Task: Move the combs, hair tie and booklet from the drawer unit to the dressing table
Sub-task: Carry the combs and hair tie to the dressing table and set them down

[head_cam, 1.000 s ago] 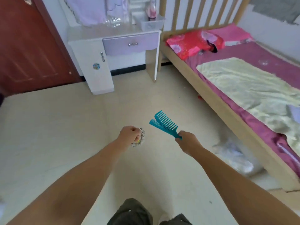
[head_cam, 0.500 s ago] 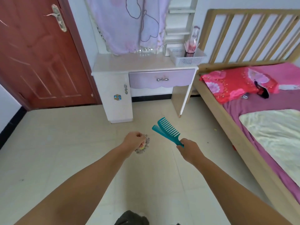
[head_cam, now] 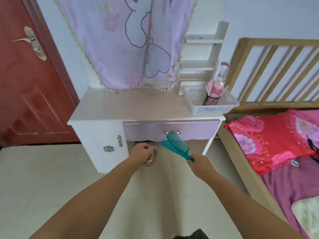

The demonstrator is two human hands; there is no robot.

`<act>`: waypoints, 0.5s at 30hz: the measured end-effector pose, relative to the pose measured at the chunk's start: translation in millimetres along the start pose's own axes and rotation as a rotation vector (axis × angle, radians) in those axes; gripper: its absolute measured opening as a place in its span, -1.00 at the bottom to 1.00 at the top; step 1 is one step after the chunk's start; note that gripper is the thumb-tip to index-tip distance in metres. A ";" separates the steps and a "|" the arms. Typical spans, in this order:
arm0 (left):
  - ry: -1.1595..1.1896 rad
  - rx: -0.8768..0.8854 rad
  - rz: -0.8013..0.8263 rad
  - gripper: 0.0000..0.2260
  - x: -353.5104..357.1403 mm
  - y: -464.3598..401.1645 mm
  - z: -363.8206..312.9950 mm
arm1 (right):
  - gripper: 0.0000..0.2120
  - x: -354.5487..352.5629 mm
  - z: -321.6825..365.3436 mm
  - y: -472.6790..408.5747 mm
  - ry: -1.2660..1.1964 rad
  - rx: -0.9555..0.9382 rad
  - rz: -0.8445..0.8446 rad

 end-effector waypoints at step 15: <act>0.004 -0.106 0.121 -0.84 -5.9 -338.9 -72.9 | -0.79 -7.0 47.6 -339.2 -0.127 0.126 0.029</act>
Point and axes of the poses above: each hand's wrist, its own y-axis away from the middle knuckle, its own x-axis out of the palm, z = x × y, the point moved 3 cm from there along -y, towards the middle knuckle
